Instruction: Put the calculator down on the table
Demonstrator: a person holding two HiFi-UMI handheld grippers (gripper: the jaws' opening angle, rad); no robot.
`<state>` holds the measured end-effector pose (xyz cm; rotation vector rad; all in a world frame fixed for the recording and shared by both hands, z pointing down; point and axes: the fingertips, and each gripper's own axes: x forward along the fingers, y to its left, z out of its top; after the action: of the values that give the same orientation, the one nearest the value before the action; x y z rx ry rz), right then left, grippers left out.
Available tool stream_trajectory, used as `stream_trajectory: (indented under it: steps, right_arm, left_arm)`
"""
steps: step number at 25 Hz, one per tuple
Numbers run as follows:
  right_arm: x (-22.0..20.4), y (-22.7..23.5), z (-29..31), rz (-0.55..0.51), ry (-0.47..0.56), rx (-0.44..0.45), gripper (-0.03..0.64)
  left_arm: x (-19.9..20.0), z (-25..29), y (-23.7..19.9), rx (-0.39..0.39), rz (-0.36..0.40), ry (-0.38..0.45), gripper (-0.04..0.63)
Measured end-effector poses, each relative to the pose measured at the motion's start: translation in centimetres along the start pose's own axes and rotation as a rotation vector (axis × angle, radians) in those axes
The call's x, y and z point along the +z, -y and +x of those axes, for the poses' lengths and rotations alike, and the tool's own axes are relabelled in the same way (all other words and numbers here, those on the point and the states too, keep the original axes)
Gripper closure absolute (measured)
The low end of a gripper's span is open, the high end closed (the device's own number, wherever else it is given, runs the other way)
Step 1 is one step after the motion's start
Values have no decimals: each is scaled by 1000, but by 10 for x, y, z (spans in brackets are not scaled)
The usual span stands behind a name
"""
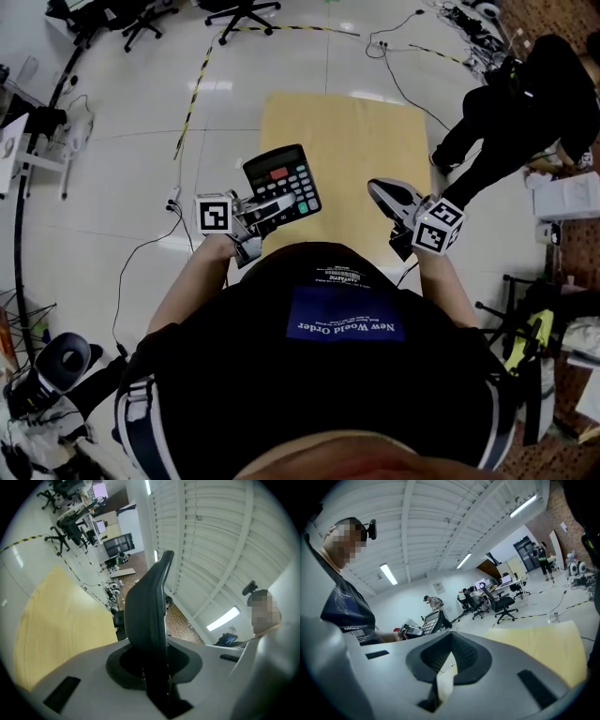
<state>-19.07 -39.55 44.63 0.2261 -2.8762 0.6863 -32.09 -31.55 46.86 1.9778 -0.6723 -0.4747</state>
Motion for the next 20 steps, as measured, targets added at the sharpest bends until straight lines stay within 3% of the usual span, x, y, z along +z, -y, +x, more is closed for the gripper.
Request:
stream_trajectory:
  steps: [4,10,17,20]
  right_arm:
    - [7,23,1,-6,-26,64,629]
    - [-14,29,-2,33,-46,75,629]
    - [-28,20,-19,38,-20,-4,629]
    - [-31,23,-28,50,-10,-45,629]
  left_arm:
    - [-2,18,-10,61,-37,43,509]
    - [-9,20,-30,139,-38,10,509]
    - [-10,21,-35,99,-49,-32,509]
    - [-7,33,-37,71,-97,-48,509]
